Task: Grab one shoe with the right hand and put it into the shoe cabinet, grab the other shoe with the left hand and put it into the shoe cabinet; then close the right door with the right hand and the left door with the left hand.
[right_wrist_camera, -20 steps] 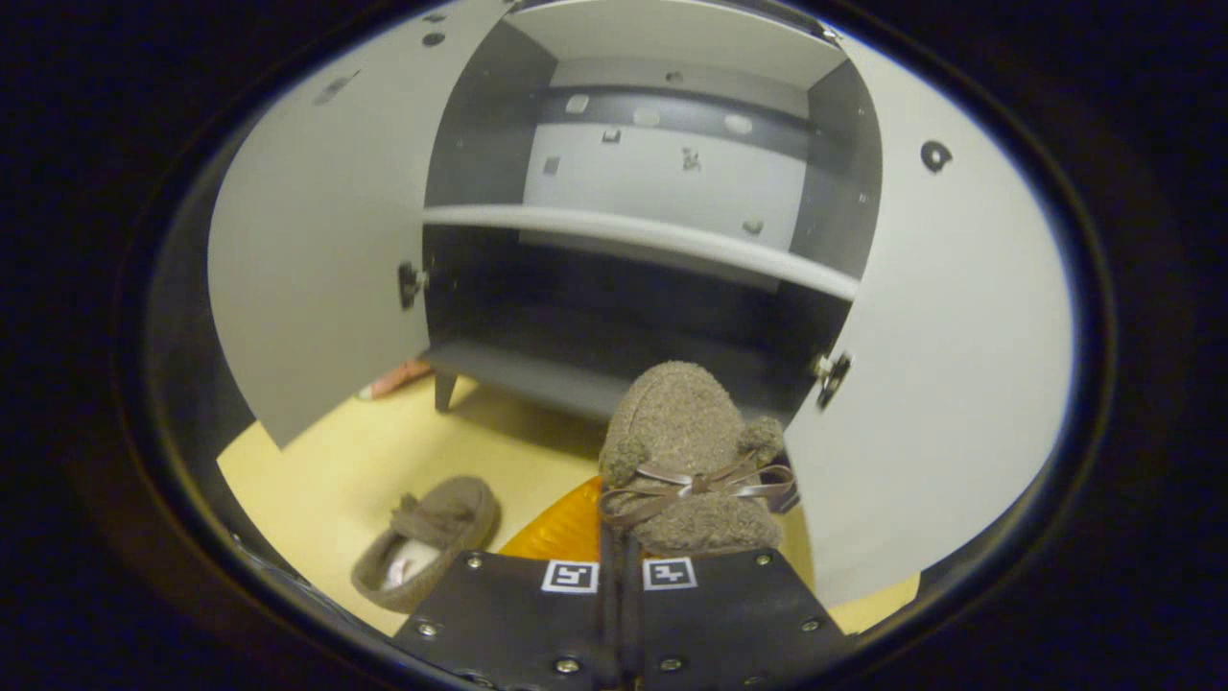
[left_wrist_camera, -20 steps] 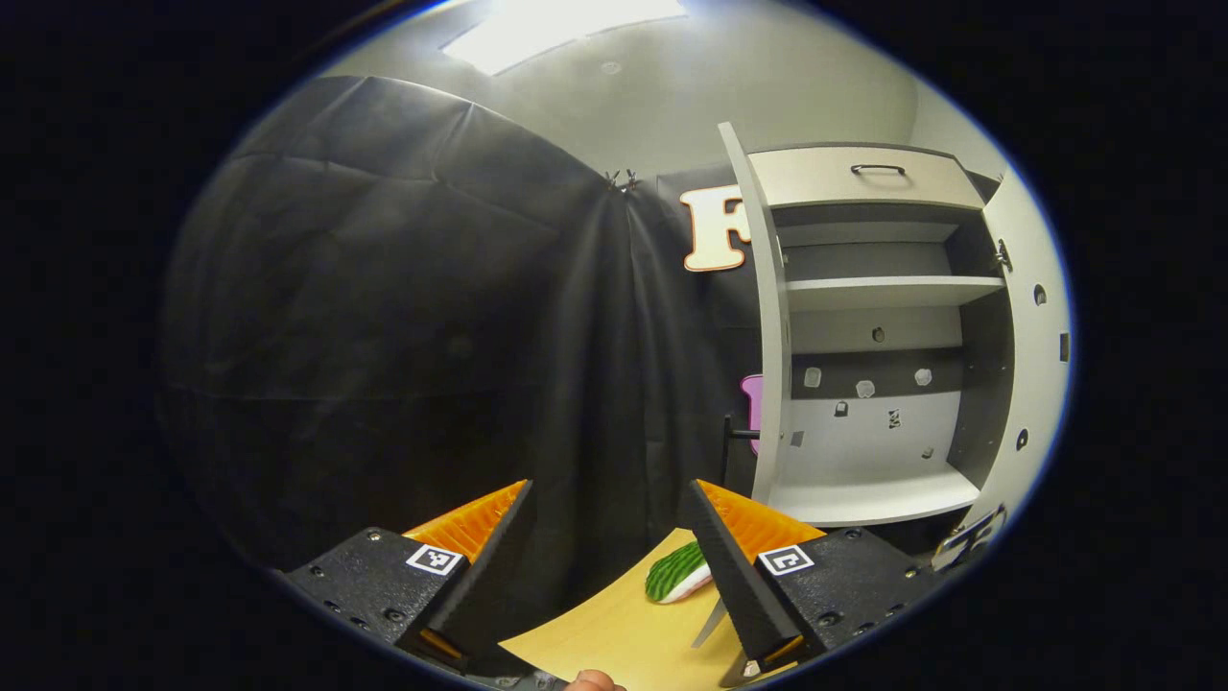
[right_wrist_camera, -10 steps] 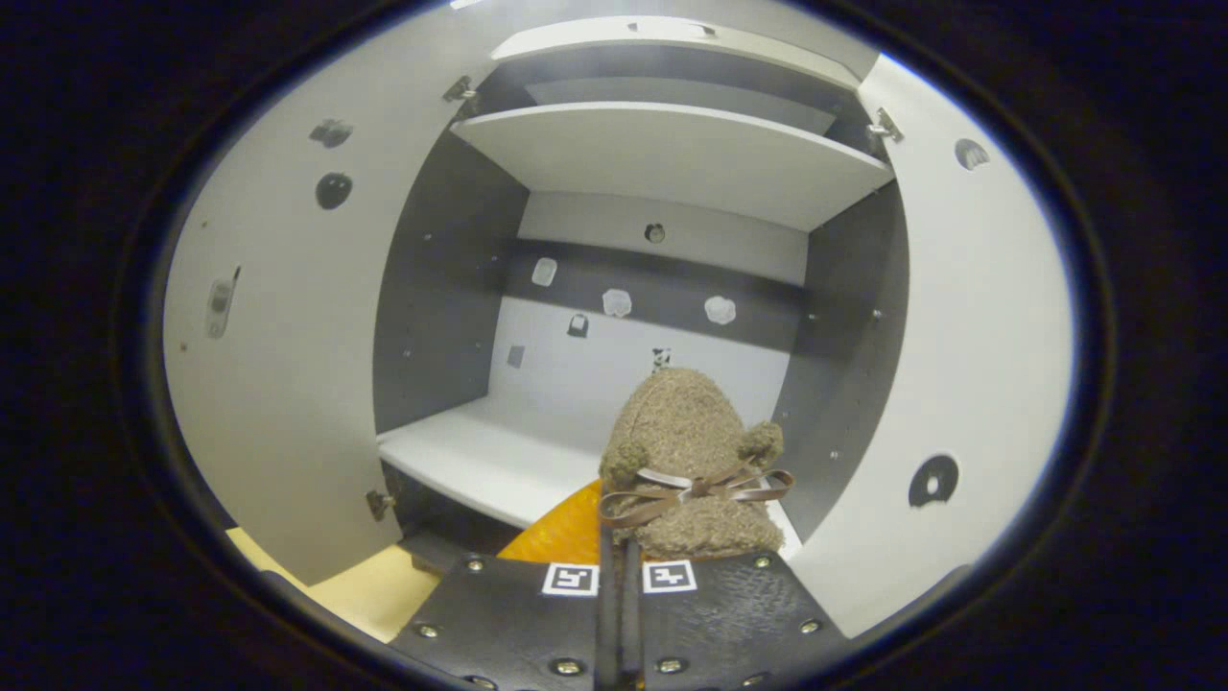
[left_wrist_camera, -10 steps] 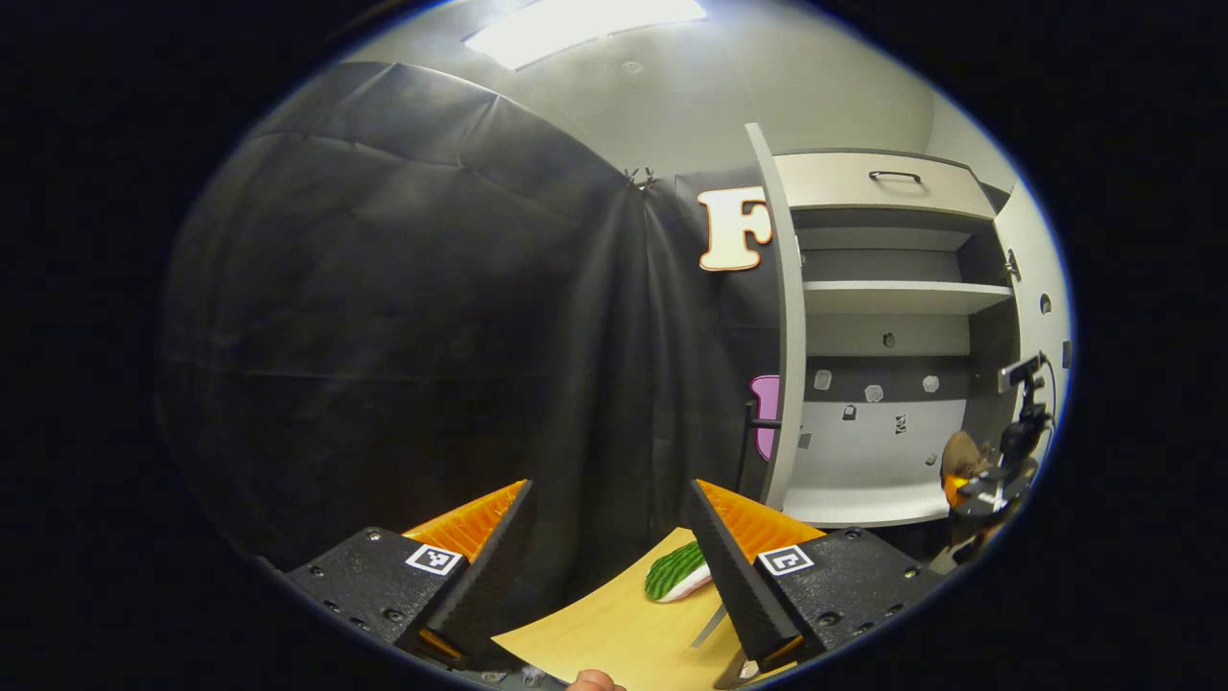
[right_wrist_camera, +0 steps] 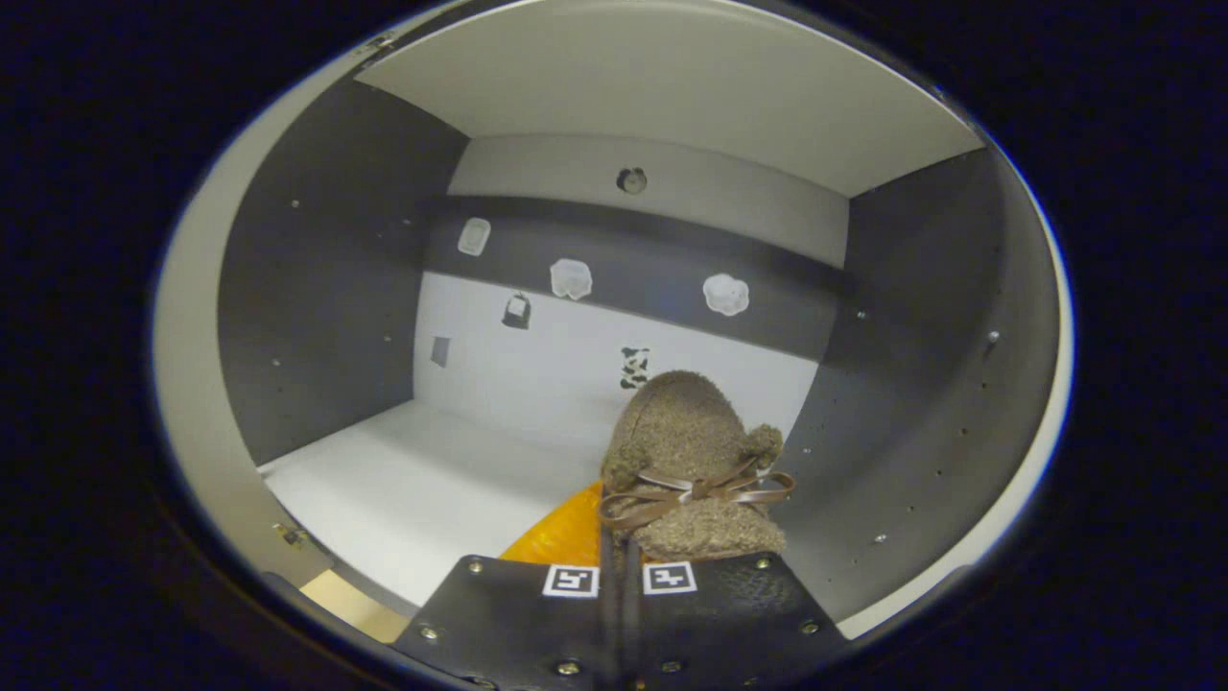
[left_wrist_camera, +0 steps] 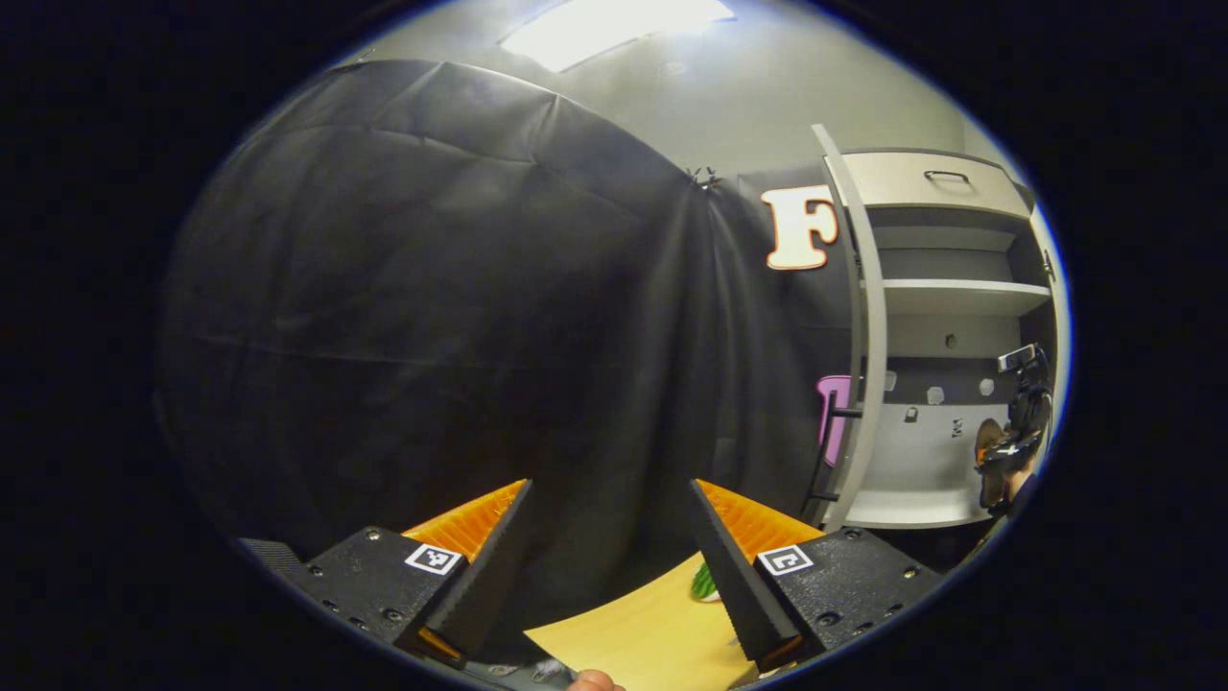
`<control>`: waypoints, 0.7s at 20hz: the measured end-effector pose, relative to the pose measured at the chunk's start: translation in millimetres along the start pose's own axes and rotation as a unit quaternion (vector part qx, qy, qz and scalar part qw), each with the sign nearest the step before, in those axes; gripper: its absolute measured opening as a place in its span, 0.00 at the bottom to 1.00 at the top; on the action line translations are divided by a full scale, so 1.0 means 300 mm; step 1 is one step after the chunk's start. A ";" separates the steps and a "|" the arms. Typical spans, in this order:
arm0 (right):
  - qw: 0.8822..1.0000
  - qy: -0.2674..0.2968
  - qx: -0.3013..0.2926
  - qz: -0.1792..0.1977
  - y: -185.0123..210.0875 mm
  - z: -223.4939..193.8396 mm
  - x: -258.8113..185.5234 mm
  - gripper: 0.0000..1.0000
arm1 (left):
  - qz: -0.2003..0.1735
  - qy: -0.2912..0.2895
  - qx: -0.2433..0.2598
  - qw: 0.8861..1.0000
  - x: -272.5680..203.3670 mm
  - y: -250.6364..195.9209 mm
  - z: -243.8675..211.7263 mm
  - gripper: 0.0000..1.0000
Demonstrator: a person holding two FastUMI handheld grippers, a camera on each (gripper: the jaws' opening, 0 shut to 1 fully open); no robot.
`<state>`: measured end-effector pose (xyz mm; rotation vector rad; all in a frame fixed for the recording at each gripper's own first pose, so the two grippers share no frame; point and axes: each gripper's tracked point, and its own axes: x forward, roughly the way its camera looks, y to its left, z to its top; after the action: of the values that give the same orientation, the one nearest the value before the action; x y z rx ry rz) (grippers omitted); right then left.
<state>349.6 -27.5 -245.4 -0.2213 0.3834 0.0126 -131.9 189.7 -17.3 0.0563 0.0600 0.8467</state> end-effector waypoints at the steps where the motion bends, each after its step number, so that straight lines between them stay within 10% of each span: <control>1: 1.000 0.013 0.001 -0.004 -0.008 -0.024 0.046 0.02 | 0.015 0.001 0.002 1.000 0.008 0.016 -0.005 0.96; 14: 0.992 0.113 0.051 -0.012 -0.038 -0.183 0.193 0.02 | 0.075 0.032 0.007 0.997 0.028 0.054 -0.030 0.96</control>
<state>383.8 -52.1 -314.1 -0.1253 0.6064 -0.0565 -139.0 207.1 -25.2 0.0468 0.1238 0.9989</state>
